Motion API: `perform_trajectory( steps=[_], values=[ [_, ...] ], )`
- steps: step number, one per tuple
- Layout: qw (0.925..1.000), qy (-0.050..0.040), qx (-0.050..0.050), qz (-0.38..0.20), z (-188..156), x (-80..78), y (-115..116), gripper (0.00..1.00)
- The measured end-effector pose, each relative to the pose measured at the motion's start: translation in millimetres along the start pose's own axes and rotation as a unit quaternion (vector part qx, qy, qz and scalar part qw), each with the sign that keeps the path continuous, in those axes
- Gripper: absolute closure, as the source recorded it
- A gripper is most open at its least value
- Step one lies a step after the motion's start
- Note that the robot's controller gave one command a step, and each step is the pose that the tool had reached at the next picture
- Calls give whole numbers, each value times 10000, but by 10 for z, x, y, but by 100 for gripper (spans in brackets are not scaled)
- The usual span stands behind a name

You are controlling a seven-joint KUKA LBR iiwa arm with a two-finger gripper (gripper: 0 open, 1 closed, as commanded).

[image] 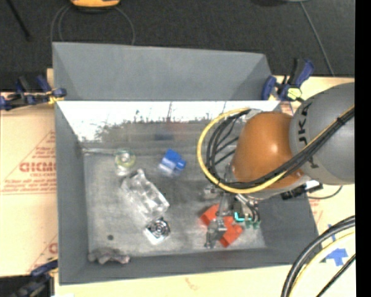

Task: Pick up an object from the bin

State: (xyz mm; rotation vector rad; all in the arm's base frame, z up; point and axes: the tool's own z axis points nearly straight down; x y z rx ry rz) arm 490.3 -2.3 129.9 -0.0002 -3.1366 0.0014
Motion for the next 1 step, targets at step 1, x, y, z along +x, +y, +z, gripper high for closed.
perform_trajectory(
  steps=[1],
  values=[
    [9875, -48, -3, -1578, 548, -140, -642, 0]
  ],
)
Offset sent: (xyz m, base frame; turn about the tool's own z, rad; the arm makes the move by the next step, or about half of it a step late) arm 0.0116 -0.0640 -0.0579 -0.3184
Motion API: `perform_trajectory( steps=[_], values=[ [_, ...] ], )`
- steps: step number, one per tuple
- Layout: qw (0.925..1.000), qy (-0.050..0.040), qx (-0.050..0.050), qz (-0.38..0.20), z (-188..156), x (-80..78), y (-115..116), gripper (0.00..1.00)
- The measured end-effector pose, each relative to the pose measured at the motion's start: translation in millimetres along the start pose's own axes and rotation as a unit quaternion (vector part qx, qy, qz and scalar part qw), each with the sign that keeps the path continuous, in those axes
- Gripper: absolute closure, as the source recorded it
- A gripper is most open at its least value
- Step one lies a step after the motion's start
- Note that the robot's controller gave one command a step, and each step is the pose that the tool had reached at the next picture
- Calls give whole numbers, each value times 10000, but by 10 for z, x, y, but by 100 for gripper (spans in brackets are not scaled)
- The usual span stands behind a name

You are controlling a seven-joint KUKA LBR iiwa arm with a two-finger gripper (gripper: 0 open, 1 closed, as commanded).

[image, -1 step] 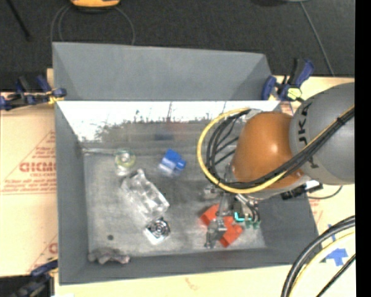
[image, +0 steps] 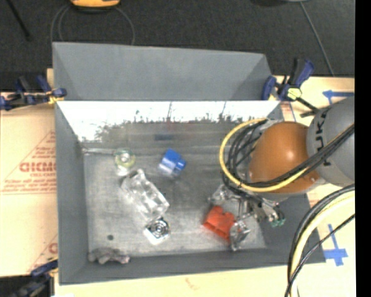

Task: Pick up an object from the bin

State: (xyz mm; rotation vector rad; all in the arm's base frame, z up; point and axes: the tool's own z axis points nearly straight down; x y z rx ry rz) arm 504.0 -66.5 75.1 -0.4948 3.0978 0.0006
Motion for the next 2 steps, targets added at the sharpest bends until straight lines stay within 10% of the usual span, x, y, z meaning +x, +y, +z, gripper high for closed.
perform_trajectory(
  steps=[1, 2],
  values=[
    [10000, -55, 13, 1, -16, -34, 2, 100],
    [9966, -32, 33, -820, -1549, -322, -239, 100]
  ],
)
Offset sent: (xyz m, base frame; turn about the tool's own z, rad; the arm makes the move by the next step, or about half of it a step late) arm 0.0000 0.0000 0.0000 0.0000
